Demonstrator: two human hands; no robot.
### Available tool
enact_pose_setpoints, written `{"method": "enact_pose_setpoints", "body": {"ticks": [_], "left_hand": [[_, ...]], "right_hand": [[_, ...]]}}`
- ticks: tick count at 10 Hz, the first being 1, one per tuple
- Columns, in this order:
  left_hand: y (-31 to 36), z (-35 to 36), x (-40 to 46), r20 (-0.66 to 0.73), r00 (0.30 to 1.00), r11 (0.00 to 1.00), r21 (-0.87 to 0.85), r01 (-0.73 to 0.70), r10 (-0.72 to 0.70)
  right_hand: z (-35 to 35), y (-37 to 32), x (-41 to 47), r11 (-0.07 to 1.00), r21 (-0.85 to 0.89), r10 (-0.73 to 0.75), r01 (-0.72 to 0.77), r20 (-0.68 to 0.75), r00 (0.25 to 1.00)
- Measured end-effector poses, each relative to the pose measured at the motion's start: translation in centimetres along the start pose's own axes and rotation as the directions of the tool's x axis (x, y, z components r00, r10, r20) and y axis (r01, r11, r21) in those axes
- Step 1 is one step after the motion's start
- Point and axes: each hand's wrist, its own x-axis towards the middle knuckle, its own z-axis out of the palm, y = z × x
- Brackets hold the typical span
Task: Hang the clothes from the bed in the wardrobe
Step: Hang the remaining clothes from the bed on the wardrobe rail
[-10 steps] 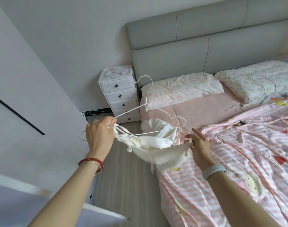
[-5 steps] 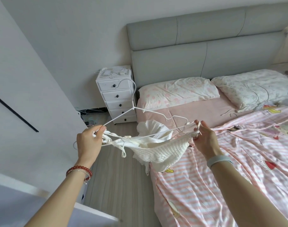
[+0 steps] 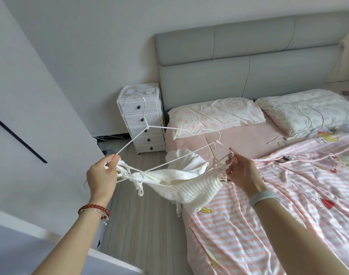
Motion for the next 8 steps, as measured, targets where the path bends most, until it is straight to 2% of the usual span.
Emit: {"method": "enact_pose_setpoints", "body": {"ticks": [2, 3, 4, 5, 6, 7, 8], "left_hand": [[-0.9, 0.1, -0.1, 0.023, 1.0, 0.993, 0.114, 0.009, -0.012], [-1.0, 0.1, -0.4, 0.007, 1.0, 0.992, 0.126, -0.014, 0.014], [-0.5, 0.0, -0.4, 0.002, 0.997, 0.995, 0.062, -0.083, 0.083], [0.2, 0.3, -0.3, 0.016, 0.999, 0.998, -0.033, -0.049, 0.049], [0.1, 0.6, -0.1, -0.023, 0.999, 0.997, -0.077, 0.026, -0.028], [-0.3, 0.7, 0.1, -0.042, 0.998, 0.998, 0.039, 0.051, -0.049], [-0.7, 1.0, 0.0, -0.042, 0.995, 0.985, 0.14, 0.099, -0.094]], "right_hand": [[-1.5, -1.2, 0.3, 0.924, 0.352, -0.098, 0.146, -0.15, 0.984], [-2.0, -1.3, 0.3, 0.937, 0.298, -0.146, 0.18, -0.134, 0.98], [-2.4, -1.0, 1.2, 0.99, -0.05, -0.136, 0.131, -0.096, 0.986], [-2.4, -0.7, 1.7, 0.971, -0.232, -0.086, 0.056, -0.121, 0.989], [-3.0, -0.4, 0.6, 0.947, -0.265, -0.245, 0.184, -0.22, 0.944], [-4.5, -0.5, 0.3, 0.992, -0.069, -0.12, 0.104, -0.279, 0.953], [-4.9, -0.3, 0.0, 0.993, -0.07, -0.111, 0.093, -0.336, 0.935]]}}
